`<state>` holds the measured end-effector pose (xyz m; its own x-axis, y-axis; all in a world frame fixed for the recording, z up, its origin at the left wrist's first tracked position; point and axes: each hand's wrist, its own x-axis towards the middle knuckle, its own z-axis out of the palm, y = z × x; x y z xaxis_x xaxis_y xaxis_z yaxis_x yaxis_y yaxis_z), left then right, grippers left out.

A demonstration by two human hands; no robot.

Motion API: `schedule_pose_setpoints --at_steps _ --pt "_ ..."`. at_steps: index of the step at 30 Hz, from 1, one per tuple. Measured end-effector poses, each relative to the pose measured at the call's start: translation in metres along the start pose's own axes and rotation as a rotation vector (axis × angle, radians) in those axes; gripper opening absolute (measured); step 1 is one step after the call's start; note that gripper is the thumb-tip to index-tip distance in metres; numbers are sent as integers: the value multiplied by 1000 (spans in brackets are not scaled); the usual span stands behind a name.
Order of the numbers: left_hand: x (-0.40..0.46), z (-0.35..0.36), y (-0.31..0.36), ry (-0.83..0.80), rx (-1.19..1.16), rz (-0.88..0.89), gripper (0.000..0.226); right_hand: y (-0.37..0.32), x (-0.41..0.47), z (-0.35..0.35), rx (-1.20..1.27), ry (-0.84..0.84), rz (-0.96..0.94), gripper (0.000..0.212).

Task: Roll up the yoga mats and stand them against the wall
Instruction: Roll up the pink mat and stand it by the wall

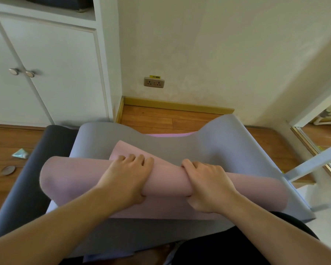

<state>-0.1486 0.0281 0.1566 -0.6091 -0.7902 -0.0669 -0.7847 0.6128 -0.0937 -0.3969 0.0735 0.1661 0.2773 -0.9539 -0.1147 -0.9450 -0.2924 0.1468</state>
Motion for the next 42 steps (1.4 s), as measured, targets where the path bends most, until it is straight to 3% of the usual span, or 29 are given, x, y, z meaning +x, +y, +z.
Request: schedule_pose_setpoints --at_steps 6,10,14,17,21,24,29,31,36,39,42 --pt "4 -16 -15 -82 -187 -113 70 -5 1 1 -92 105 -2 101" --pt "-3 -19 -19 -113 -200 -85 77 -11 2 5 -95 119 -27 79" --pt "-4 -3 -7 51 -34 -15 77 -10 3 -5 -44 83 5 59" --pt "0 -1 2 47 -9 -37 74 -11 1 -6 -44 116 -4 68" --pt "-2 -21 -16 -106 -256 -103 71 -15 -3 -6 -132 102 0 102" --pt "-7 -25 -19 -126 -231 -72 70 -15 0 -2 -122 105 -21 92" --pt "-3 -9 -8 45 -48 -30 77 -14 3 -3 -63 87 23 65" --pt "0 -4 -3 66 7 -29 74 -13 3 -3 -45 96 36 63" --pt "-2 -15 -14 -39 -179 -30 66 -15 -2 -1 -94 68 7 108" --pt "-4 -22 -17 -98 -225 -39 67 -17 -1 1 -90 82 -28 88" --pt "-5 -20 -12 -18 -187 -29 76 -13 1 -4 -63 76 -16 66"
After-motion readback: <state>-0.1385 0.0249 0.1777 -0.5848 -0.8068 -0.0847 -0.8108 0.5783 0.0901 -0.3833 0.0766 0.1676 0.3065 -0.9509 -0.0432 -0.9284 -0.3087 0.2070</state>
